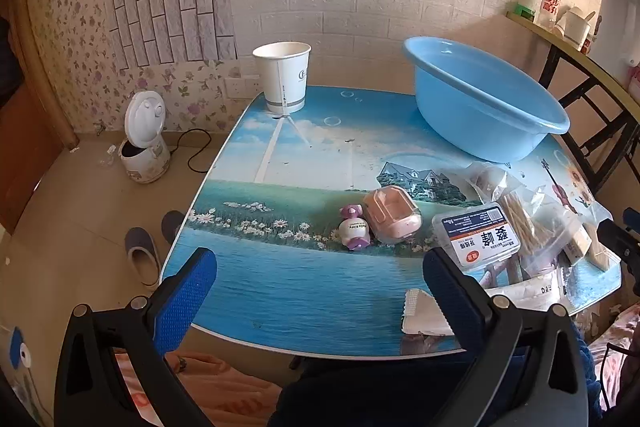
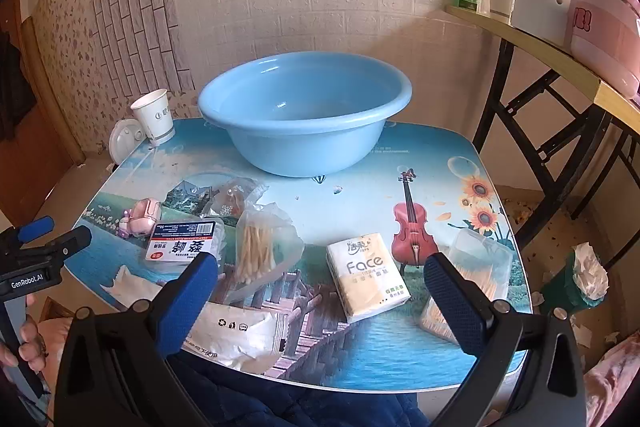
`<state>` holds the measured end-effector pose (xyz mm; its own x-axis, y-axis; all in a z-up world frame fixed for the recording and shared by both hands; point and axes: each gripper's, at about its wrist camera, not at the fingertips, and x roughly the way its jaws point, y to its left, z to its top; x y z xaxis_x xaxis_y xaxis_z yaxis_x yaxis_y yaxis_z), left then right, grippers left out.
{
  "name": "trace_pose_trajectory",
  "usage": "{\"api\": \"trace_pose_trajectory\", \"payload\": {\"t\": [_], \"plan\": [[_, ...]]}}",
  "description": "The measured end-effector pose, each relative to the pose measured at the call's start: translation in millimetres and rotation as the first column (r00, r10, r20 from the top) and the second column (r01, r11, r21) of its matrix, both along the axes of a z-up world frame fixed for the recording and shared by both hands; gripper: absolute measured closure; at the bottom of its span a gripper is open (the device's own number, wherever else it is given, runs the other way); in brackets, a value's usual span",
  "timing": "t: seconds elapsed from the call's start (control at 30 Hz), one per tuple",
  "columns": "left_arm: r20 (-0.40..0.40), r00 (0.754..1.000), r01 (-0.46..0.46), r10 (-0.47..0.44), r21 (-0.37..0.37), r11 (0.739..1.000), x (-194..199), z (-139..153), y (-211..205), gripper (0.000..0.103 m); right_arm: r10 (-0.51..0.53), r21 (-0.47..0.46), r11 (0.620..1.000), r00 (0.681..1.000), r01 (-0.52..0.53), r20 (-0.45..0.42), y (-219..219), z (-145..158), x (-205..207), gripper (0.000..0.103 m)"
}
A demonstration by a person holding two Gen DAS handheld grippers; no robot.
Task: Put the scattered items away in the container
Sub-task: 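Move right tool toward toothpick box while left tool approaches pink-and-white bottle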
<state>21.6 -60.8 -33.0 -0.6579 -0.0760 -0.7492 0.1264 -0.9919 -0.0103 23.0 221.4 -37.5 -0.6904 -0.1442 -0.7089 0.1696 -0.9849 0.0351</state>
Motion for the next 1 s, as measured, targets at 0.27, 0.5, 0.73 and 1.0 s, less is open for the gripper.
{"api": "trace_pose_trajectory", "payload": {"t": [0.27,0.5,0.73,1.0], "plan": [[0.032,0.999,-0.024,0.024,0.004,1.0,-4.8,-14.1,-8.5,0.0,-0.034,0.0,0.999,0.999,0.034,-0.003,9.9,0.2,-1.1,0.0],[0.035,0.999,-0.022,0.022,-0.002,1.0,-11.9,-21.3,-8.3,0.0,-0.052,0.019,0.998,0.998,0.052,0.017,13.5,-7.2,-1.7,0.0],[0.044,0.999,-0.021,0.021,-0.003,1.0,-20.4,-29.6,-8.6,0.0,-0.102,0.027,0.995,0.994,0.101,0.043,29.8,-16.4,-5.5,0.0],[0.05,0.998,-0.026,0.026,-0.001,1.0,-24.4,-34.9,-7.5,0.0,-0.118,0.041,0.992,0.991,0.116,0.065,39.9,-23.4,-8.2,0.0]]}}
